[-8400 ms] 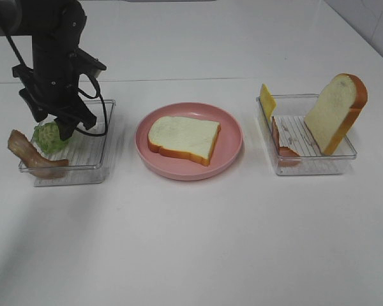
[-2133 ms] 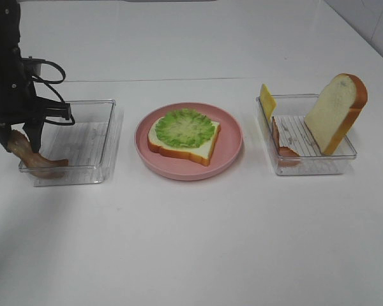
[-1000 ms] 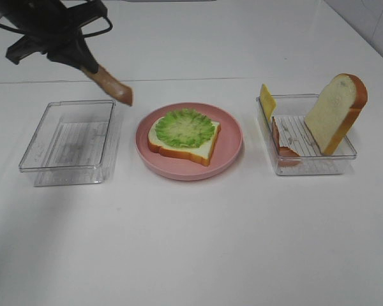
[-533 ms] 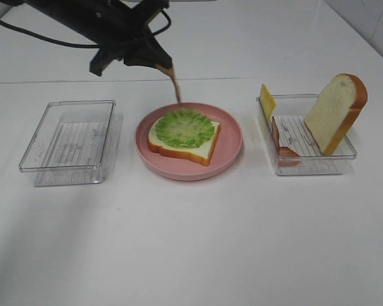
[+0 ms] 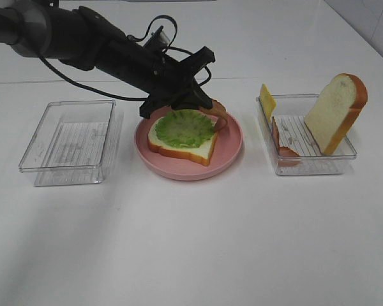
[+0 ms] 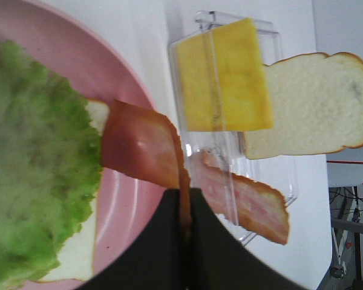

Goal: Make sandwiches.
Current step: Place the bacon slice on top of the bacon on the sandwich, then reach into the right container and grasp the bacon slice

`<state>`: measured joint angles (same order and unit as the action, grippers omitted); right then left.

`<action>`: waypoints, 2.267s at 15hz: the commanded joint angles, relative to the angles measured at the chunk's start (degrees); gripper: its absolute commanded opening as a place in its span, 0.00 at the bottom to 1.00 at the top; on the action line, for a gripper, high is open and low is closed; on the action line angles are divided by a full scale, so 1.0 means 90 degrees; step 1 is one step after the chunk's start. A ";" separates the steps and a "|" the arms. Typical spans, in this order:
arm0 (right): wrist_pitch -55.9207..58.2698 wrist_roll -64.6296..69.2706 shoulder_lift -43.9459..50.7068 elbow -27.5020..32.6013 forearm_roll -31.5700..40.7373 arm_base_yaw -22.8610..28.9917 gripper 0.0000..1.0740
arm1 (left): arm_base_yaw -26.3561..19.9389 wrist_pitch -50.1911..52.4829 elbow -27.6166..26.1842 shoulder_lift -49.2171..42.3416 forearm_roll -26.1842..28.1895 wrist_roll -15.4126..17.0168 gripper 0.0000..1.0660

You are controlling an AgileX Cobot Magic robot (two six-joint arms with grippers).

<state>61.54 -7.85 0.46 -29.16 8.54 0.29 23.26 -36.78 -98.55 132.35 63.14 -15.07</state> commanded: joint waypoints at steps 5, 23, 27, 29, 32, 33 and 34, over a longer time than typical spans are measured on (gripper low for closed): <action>-0.0076 -0.0006 0.0076 0.0013 -0.0025 -0.0045 0.75 | -0.0522 -0.0528 -0.0045 -0.0006 -0.0840 0.0236 0.00; -0.0076 -0.0006 0.0076 0.0013 -0.0025 -0.0045 0.75 | -0.0535 -0.1757 -0.0579 -0.1763 -0.5208 0.2082 0.68; -0.0076 -0.0006 0.0076 0.0013 -0.0025 -0.0045 0.75 | -0.0535 -0.3552 -0.0579 -0.2986 -0.6303 0.2457 0.68; -0.0076 -0.0006 0.0076 0.0013 -0.0025 -0.0045 0.75 | -0.0535 -0.4119 -0.0528 -0.3616 -0.6595 0.2457 0.68; -0.0076 -0.0006 0.0076 0.0013 -0.0025 -0.0045 0.75 | -0.0535 -0.4106 0.0089 -0.5087 -0.6729 0.2451 0.68; -0.0076 -0.0006 0.0076 0.0013 -0.0025 -0.0045 0.75 | -0.0535 -0.4106 0.0446 -0.5519 -0.6729 0.2451 0.68; -0.0076 -0.0006 0.0076 0.0013 -0.0025 -0.0045 0.75 | -0.0535 -0.4106 0.0815 -0.5971 -0.6729 0.2451 0.68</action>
<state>61.54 -7.85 0.46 -29.16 8.54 0.29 18.45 -69.33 -91.62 78.95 2.92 6.65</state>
